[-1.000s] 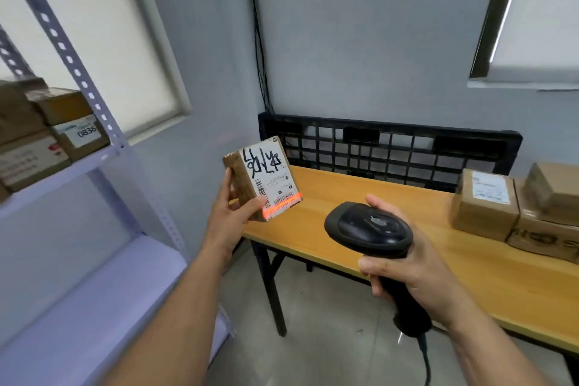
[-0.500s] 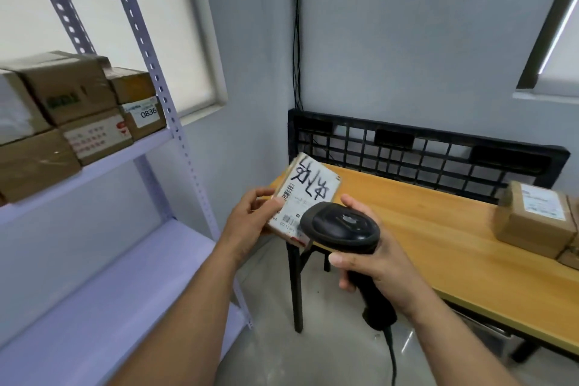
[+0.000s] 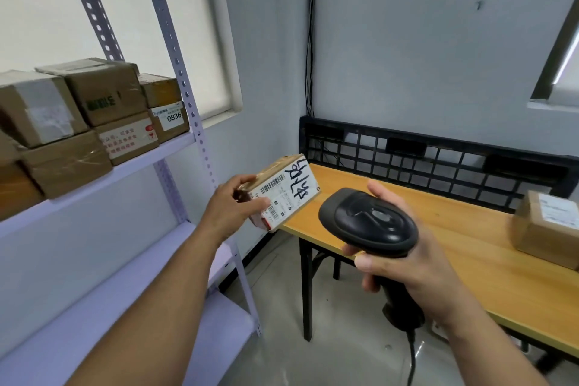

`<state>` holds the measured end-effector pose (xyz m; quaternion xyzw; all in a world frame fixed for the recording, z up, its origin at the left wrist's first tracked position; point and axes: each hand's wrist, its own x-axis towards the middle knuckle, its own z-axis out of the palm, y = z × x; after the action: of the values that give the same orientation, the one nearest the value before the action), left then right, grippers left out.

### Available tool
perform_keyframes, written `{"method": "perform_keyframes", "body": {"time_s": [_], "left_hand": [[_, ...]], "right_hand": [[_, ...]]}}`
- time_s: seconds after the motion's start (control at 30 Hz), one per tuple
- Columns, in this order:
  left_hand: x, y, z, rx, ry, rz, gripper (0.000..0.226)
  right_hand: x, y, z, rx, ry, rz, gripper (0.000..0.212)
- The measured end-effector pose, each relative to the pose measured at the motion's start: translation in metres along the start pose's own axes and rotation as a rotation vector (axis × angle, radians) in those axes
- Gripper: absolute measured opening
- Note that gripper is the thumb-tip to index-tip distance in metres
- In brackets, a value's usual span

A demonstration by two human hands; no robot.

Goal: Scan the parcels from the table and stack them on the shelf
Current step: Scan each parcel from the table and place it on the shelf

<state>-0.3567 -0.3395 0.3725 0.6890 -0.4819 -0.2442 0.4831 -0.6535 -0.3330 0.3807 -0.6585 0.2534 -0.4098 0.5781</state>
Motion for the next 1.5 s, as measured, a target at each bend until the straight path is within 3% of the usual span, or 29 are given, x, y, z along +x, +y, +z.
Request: {"method": "perform_keyframes", "body": {"time_s": [0.33,0.87,1.03,1.5], "left_hand": [[0.006,-0.002,-0.008,0.158,0.004,0.062,0.056],[0.008,-0.006,-0.022,0.079,0.130,0.048,0.054],[-0.010,-0.001,-0.050,-0.015,0.239,0.038,0.061],[-0.107,0.014,-0.171,-0.101,0.734,0.036,0.070]], "right_hand": [[-0.004,-0.007,0.001,-0.025,-0.041,0.029,0.098],[0.012,-0.011,0.003,-0.045,-0.043,0.025,0.100],[0.026,-0.016,0.020,-0.061,-0.104,-0.002,0.097],[0.061,-0.001,0.123,0.081,-0.404,-0.015,0.098]]}}
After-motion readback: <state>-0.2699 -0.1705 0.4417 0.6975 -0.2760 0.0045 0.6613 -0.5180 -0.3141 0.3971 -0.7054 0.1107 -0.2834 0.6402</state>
